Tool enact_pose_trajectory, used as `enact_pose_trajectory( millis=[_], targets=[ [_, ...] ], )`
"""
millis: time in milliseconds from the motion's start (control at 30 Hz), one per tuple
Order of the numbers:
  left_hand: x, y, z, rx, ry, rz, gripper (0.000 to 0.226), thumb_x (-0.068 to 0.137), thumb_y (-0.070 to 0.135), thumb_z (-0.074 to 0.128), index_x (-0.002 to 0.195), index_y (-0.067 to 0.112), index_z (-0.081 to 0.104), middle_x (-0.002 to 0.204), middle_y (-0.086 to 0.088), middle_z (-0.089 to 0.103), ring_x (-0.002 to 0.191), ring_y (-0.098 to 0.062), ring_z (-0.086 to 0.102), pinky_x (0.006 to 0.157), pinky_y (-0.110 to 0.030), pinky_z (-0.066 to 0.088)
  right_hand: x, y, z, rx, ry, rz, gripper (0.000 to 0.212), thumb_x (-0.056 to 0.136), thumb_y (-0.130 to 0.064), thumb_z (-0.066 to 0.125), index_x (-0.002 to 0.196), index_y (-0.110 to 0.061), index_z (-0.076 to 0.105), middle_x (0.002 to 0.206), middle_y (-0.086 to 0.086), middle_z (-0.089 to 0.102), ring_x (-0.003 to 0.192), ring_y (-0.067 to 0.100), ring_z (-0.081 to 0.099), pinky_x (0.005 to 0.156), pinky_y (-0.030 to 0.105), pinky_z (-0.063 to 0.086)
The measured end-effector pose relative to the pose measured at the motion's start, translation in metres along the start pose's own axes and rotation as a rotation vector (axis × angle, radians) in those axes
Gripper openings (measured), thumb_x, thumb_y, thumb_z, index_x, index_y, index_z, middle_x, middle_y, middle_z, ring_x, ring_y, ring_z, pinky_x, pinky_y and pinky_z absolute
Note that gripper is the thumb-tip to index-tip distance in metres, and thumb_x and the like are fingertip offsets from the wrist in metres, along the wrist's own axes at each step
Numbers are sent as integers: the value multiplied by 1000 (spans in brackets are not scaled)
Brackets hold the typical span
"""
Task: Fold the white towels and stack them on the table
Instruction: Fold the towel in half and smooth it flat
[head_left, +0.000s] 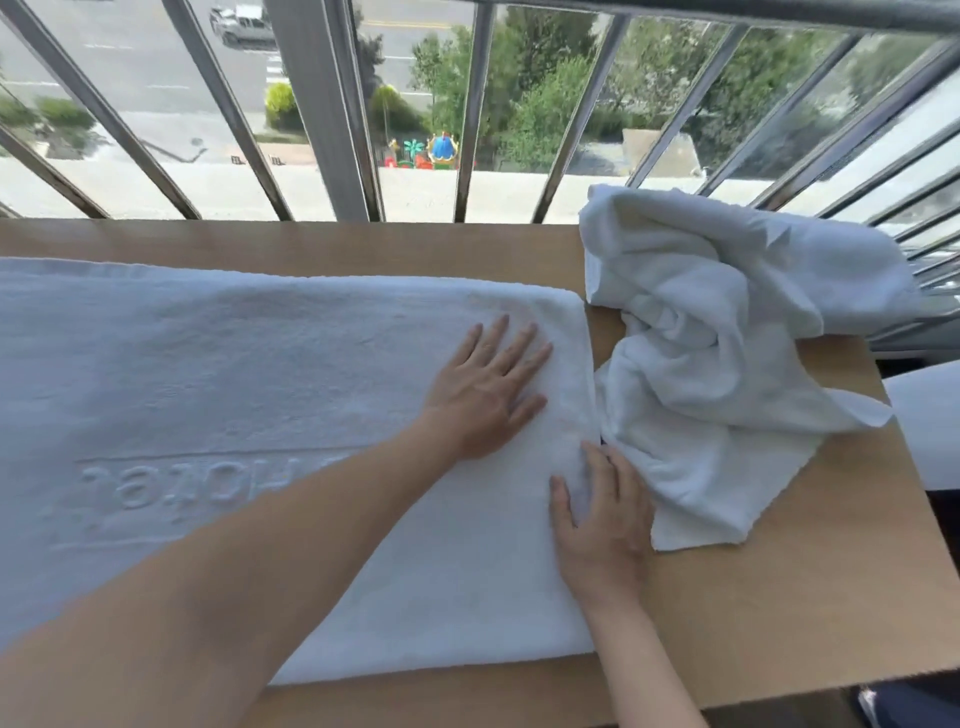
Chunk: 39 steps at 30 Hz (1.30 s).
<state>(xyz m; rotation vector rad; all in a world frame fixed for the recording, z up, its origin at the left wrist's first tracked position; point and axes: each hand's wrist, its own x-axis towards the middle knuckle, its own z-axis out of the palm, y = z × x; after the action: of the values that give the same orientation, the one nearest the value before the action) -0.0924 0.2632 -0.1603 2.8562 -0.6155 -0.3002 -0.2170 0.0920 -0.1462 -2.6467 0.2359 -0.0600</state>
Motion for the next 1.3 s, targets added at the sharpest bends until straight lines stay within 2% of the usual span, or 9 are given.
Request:
enact_pose_trajectory(
  millis=[133,200,267,533,633,800,933,1133,1300],
  targets=[
    [8,24,-5,-112,90,63,53,104,49,42,152,28,42,161,-1,34,150,-28,24,119,-39,18,-11,17,-22,275,-146,254,26,89,-46,70,110,-40,55,103,-16,59,93,-8,53,73,11,43],
    [12,35,-10,-176,168,75,41,98,42,60,134,23,65,137,-4,58,127,-30,49,103,-42,40,-11,25,-31,403,-229,351,19,87,-46,72,91,-42,54,86,-17,63,82,-12,57,58,7,43],
    [16,44,-13,-297,189,-6,34,92,40,69,119,20,72,119,-2,62,110,-26,52,88,-42,48,-8,32,-37,476,-350,395,14,88,-41,73,86,-36,61,80,-14,68,75,-10,62,54,8,44],
    [27,49,-26,-693,110,-360,25,78,54,79,81,31,69,81,14,66,76,1,60,65,-16,42,13,11,-51,1024,-778,493,42,79,-43,84,100,-8,74,103,8,77,95,27,75,75,34,61],
    [28,42,-39,-787,54,-439,38,71,68,77,79,32,70,76,15,70,69,6,62,58,-12,40,17,-13,-47,1039,-861,474,53,73,-46,88,92,0,67,98,15,75,85,41,70,77,52,53],
    [27,23,-62,-773,48,-466,52,61,74,79,86,31,62,82,13,68,76,1,63,60,-21,44,20,-57,-30,1006,-919,350,51,76,-41,87,61,-19,43,53,-2,40,41,11,34,41,23,30],
    [19,3,-74,-687,130,-506,43,66,64,83,77,33,54,75,15,61,68,0,57,57,-26,38,18,-90,-15,1001,-1002,279,53,80,-35,84,55,-25,39,49,-9,38,41,8,37,44,19,33],
    [-11,-46,-98,-835,212,-549,50,71,51,84,50,28,45,42,17,41,41,-1,41,51,-26,31,16,-136,-7,971,-1126,205,42,82,-41,82,76,-13,51,60,-2,47,53,12,45,53,23,40],
    [-70,-104,-125,-1034,267,-560,58,64,51,86,51,19,40,54,10,36,50,-8,36,56,-27,28,3,-191,5,871,-1214,149,40,82,-42,81,73,-14,55,64,0,52,56,13,47,55,28,40]
  ],
)
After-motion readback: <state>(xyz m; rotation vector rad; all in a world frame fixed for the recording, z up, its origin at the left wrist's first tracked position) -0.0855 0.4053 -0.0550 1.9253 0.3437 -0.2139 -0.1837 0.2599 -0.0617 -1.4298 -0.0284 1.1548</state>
